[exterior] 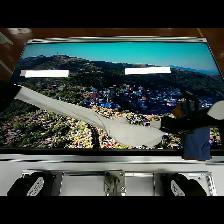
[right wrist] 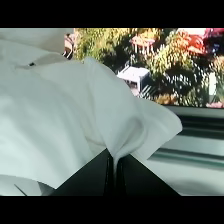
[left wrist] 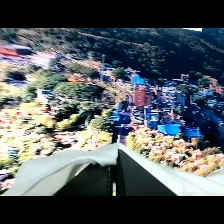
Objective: Fold the shirts.
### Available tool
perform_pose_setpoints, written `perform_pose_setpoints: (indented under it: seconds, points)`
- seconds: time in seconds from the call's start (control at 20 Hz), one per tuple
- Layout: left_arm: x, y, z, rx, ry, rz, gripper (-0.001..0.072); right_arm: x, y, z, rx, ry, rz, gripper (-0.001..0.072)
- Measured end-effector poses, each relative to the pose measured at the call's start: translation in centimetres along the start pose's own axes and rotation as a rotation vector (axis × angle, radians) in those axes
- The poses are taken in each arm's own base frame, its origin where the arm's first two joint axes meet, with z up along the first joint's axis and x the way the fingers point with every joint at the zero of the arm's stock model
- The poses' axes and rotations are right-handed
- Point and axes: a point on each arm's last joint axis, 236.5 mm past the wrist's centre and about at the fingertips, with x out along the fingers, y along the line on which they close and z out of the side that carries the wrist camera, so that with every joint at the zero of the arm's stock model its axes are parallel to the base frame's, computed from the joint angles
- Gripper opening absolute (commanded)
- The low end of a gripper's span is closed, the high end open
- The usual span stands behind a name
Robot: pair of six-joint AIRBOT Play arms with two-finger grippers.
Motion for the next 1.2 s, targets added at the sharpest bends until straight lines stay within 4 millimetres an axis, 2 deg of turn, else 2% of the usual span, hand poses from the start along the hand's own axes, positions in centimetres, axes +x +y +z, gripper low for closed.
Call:
perform_pose_setpoints:
  seconds: [0.2,0.35,0.45,0.6,0.65,0.7,0.75,0.8,0.85,0.9,0.95,1.1,1.2]
  points:
    - [7.4,0.1,-0.8,-0.138,0.013,-0.073,0.004,6.8,-1.7,4.2,0.108,0.02,0.015,0.0061]
    - [13.7,-0.2,-2.1,-0.213,0.04,-0.1,0.004,10.8,-1.6,7.7,0.216,-0.038,0.086,0.0061]
    - [17.6,-0.6,-4.2,-0.242,0.092,-0.103,0.004,12.6,-1.4,10.1,0.295,-0.095,0.133,0.0061]
    - [22.0,-1.2,-8.5,-0.263,0.205,-0.1,0.004,13.9,-1.6,12.0,0.362,-0.149,0.162,0.0068]
    - [23.0,-1.4,-9.8,-0.267,0.241,-0.1,0.004,14.1,-1.7,12.4,0.373,-0.161,0.168,0.0181]
    - [23.6,-1.5,-10.7,-0.273,0.264,-0.099,0.004,14.2,-1.8,12.7,0.374,-0.172,0.17,0.0501]
    - [24.1,-1.6,-11.3,-0.278,0.281,-0.098,0.004,14.2,-1.8,12.9,0.369,-0.18,0.173,0.0684]
    - [24.3,-1.6,-11.7,-0.282,0.289,-0.097,0.0041,14.2,-1.8,13.1,0.353,-0.19,0.174,0.0684]
    - [24.5,-1.6,-11.9,-0.285,0.296,-0.097,0.0109,14.0,-1.7,13.3,0.331,-0.198,0.175,0.0684]
    - [24.6,-1.6,-12.0,-0.287,0.298,-0.097,0.0453,13.6,-1.6,13.4,0.306,-0.209,0.176,0.0684]
    - [24.5,-1.6,-12.0,-0.289,0.303,-0.098,0.0706,13.0,-1.5,13.6,0.284,-0.224,0.181,0.0684]
    - [23.9,-1.0,-11.1,-0.304,0.316,-0.102,0.0708,9.9,-2.6,14.1,0.224,-0.28,0.177,0.0683]
    - [22.8,-0.2,-10.5,-0.32,0.356,-0.108,0.0701,7.4,-4.8,14.0,0.199,-0.315,0.134,0.0683]
